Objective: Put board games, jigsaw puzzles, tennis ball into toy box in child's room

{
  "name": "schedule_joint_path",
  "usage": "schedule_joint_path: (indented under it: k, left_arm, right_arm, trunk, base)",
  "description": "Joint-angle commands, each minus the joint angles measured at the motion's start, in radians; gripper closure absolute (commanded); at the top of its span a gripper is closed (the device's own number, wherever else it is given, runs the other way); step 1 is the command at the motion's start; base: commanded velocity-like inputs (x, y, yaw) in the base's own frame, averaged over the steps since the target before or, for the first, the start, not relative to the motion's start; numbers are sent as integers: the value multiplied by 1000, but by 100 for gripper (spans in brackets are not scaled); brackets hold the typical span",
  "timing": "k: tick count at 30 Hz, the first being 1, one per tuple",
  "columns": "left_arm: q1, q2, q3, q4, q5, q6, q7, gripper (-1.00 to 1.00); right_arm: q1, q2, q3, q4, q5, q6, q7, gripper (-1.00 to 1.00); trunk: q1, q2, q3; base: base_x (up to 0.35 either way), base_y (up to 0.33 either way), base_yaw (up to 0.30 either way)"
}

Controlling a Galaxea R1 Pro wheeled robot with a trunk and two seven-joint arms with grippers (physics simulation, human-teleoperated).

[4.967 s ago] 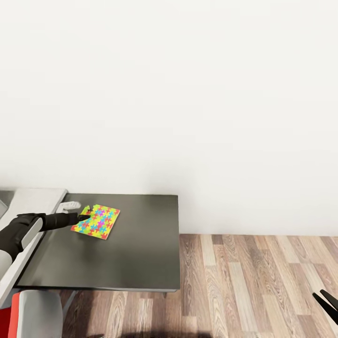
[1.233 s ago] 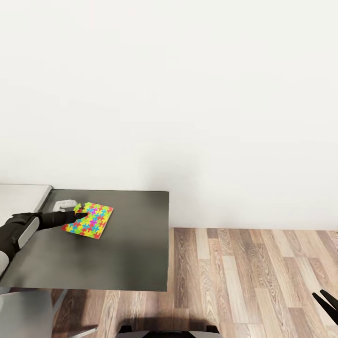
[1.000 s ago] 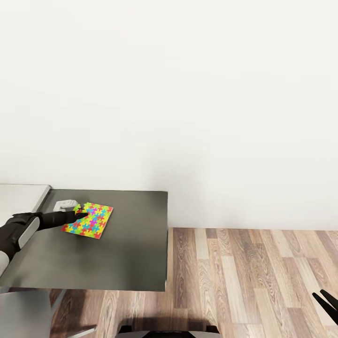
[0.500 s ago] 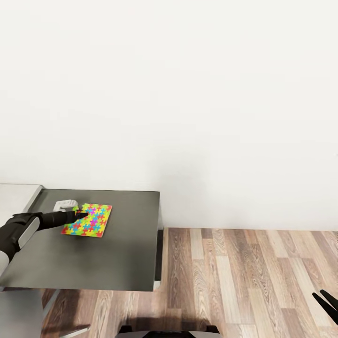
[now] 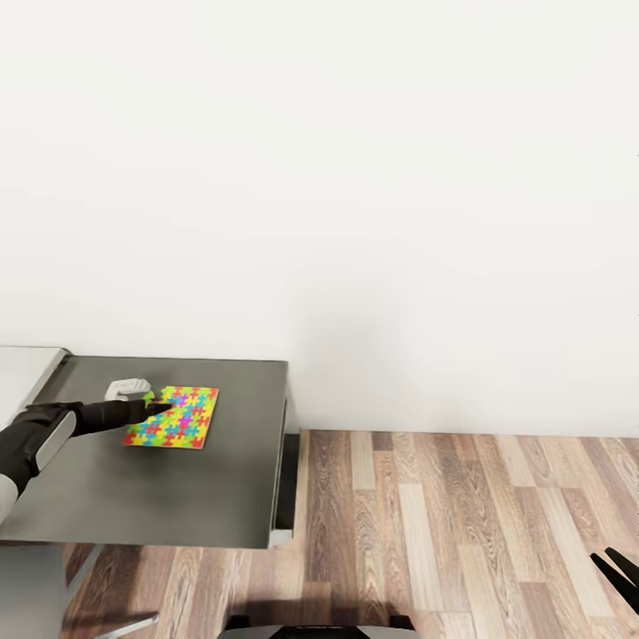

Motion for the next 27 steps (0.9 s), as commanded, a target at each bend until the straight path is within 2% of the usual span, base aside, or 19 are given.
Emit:
schedule_joint_path:
  k: [1,27]
  left_arm:
    - [1,1,-9,0,7,12,-2,-100]
    - [1,1,-9,0,7,12,-6,-100]
  right_arm:
    - [0,0,1,-1,-7,8,-1,-100]
    - [0,0,1,-1,-7,8,0,-100]
  trunk:
    - [1,-1,-2]
    - [1,-1,-2]
  base:
    - [-9,-55,0]
    - [-19,-154,0]
